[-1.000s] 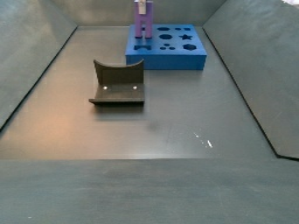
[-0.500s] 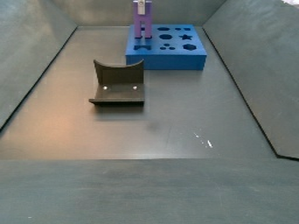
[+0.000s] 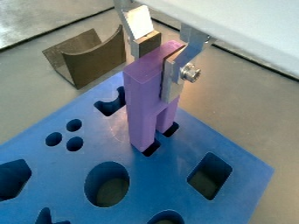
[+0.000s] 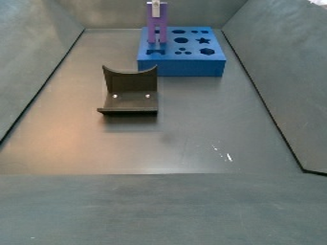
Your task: Insert the double-square object.
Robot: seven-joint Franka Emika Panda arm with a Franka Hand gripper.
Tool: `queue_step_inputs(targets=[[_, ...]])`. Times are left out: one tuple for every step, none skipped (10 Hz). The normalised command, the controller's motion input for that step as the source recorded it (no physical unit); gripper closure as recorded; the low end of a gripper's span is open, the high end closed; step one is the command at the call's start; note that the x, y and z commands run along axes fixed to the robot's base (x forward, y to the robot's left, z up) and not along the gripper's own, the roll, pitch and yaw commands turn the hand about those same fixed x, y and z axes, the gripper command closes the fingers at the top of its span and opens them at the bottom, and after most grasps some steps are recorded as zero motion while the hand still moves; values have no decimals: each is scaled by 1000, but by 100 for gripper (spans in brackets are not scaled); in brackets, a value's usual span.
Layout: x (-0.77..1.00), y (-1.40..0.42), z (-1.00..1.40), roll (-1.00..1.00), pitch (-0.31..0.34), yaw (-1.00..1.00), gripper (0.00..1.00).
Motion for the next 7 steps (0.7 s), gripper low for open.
queue_step_inputs(targets=[[-26,-11,-274,-263,-100,91,100],[0,-140,-211,-231,-67,69,100],[51,-149,-211,-189,-47,34,100],[86,-114,-243,-147,-11,14,100],[60,-29,-343,-129,-20,0,100],[0,0,-423,-91,-36,0,100],[0,0,-437,-1,-3,0,100]])
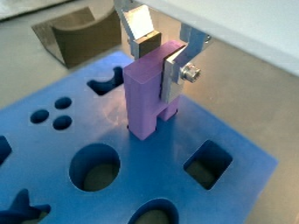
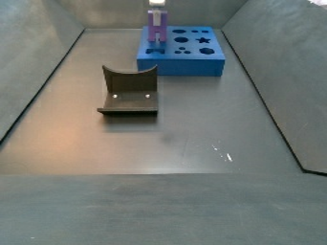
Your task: Insert the double-square object.
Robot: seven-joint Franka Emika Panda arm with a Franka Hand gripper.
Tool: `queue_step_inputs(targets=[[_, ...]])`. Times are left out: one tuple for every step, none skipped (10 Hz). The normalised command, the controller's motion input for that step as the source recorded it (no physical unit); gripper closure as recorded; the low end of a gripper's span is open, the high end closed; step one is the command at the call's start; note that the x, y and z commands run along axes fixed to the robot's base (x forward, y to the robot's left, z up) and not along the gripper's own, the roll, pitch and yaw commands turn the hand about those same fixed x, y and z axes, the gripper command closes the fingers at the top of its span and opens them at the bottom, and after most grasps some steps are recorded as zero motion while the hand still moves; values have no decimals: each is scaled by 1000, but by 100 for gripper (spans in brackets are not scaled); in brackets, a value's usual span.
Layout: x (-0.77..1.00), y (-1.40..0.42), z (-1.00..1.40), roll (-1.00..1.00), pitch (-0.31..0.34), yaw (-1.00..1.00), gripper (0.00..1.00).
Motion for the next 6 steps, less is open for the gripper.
queue_step_inputs(targets=[[0,54,-409,11,0,-6,100],[0,123,-377,71,0,-26,100],[0,206,-320,80,13,-29,100],[0,194,-269,66,0,-14,100],[0,0,0,0,0,6,100],[0,0,0,0,0,0,100]])
